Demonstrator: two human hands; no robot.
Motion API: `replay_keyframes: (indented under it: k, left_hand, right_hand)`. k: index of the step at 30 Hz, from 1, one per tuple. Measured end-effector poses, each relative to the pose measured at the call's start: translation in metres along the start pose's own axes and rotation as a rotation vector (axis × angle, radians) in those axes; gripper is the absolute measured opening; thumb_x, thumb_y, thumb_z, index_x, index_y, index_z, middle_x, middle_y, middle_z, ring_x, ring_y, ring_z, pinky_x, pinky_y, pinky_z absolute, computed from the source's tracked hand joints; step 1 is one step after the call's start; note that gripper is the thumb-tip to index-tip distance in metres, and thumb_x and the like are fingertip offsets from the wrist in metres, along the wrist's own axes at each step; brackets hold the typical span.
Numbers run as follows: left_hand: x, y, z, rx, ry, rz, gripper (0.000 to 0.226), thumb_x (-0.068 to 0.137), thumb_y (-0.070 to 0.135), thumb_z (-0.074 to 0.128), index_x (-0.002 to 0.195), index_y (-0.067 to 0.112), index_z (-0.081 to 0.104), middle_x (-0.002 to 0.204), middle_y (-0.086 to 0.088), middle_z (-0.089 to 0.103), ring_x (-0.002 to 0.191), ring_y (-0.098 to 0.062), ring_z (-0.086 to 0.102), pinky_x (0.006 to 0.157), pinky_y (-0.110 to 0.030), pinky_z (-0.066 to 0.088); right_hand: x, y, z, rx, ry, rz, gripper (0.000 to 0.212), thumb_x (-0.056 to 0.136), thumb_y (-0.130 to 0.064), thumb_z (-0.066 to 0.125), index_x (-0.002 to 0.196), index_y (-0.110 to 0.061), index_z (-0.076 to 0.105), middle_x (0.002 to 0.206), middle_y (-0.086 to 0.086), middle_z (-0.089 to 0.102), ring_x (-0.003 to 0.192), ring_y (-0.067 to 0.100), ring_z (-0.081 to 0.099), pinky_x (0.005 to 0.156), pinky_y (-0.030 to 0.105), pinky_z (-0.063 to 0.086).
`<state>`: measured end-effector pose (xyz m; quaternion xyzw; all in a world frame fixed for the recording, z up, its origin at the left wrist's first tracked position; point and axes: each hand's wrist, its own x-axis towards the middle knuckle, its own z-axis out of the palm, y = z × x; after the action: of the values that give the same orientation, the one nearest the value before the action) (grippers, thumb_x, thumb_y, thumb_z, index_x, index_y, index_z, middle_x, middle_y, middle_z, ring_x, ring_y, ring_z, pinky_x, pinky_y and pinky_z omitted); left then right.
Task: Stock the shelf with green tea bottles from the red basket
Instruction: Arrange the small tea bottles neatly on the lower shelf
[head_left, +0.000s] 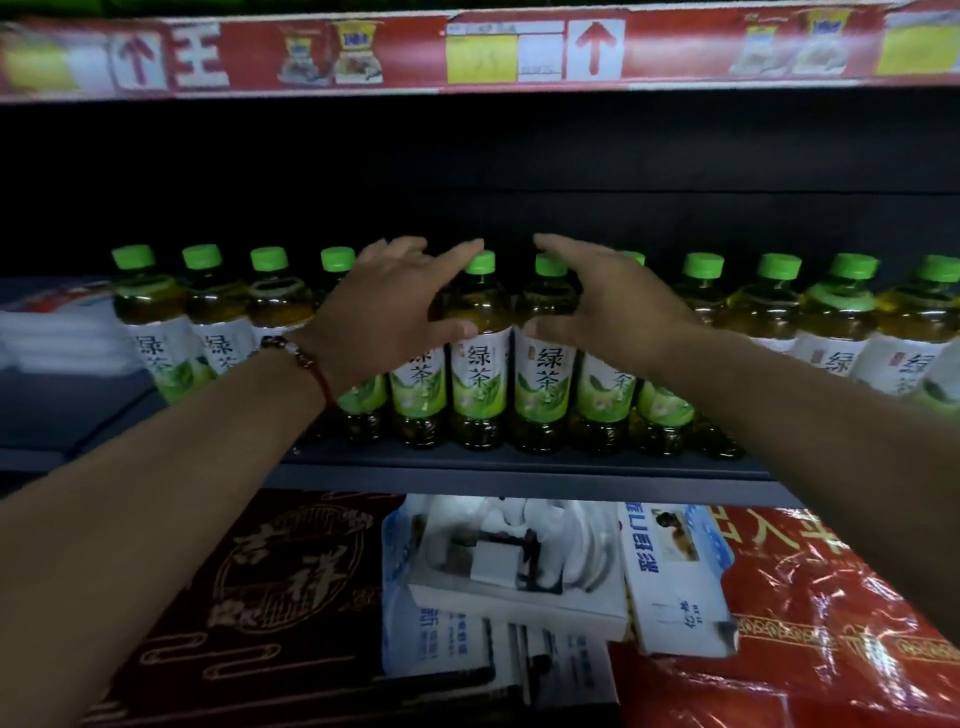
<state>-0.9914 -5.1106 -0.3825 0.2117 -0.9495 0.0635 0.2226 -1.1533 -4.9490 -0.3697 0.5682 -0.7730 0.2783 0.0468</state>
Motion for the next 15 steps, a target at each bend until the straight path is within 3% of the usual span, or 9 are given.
replay_keyframes:
  k: [2,5,8,10,13,15]
  left_hand:
    - [-0.001,-0.002,0.004,-0.028,0.020,0.023,0.085,0.089,0.054,0.062,0.158,0.031,0.018,0.143,-0.007,0.054,0.145,-0.027,0.028,0.111,-0.044,0.028]
    - [-0.007,-0.011,0.004,-0.032,0.066,0.057,0.084,0.089,0.054,0.062,0.158,0.028,0.021,0.152,-0.009,0.041,0.144,-0.027,0.028,0.111,-0.045,0.032]
    - [-0.020,-0.032,0.003,-0.015,0.080,0.036,0.083,0.092,0.052,0.059,0.158,0.024,0.018,0.160,-0.009,0.030,0.148,-0.027,0.023,0.117,-0.044,0.024]
    - [-0.025,-0.044,0.004,0.058,0.114,0.053,0.082,0.092,0.052,0.060,0.158,0.021,0.022,0.158,-0.008,0.035,0.148,-0.028,0.024,0.120,-0.048,0.013]
    - [-0.020,-0.048,0.003,0.143,0.135,0.082,0.083,0.087,0.056,0.063,0.155,0.022,0.029,0.154,-0.004,0.043,0.149,-0.027,0.025,0.119,-0.056,-0.003]
    - [-0.017,-0.049,0.000,0.103,0.100,0.071,0.084,0.087,0.057,0.064,0.156,0.026,0.027,0.157,-0.001,0.039,0.150,-0.024,0.022,0.121,-0.054,-0.002]
  right_hand:
    - [0.004,-0.005,0.009,-0.050,0.038,0.012,0.079,0.085,-0.028,0.075,0.152,-0.027,0.033,0.151,0.004,0.040,0.131,0.023,0.047,0.103,0.034,0.044]
    - [0.006,-0.010,0.016,-0.137,0.077,0.039,0.076,0.086,-0.029,0.075,0.150,-0.026,0.035,0.148,0.005,0.041,0.123,0.027,0.053,0.096,0.045,0.051]
    - [0.005,-0.013,0.017,-0.205,0.106,0.057,0.075,0.087,-0.032,0.072,0.151,-0.026,0.033,0.152,0.004,0.035,0.122,0.030,0.054,0.093,0.046,0.053]
    - [0.008,-0.023,0.019,-0.212,0.131,0.011,0.072,0.089,-0.037,0.069,0.151,-0.027,0.033,0.155,0.001,0.032,0.124,0.029,0.053,0.095,0.044,0.051]
    - [0.020,-0.040,0.026,-0.129,0.050,-0.018,0.079,0.088,-0.039,0.069,0.154,-0.028,0.027,0.153,0.003,0.040,0.128,0.026,0.050,0.100,0.039,0.047]
    - [0.026,-0.045,0.033,-0.107,0.002,-0.002,0.080,0.087,-0.035,0.071,0.154,-0.027,0.028,0.143,0.007,0.052,0.114,0.026,0.059,0.090,0.039,0.053]
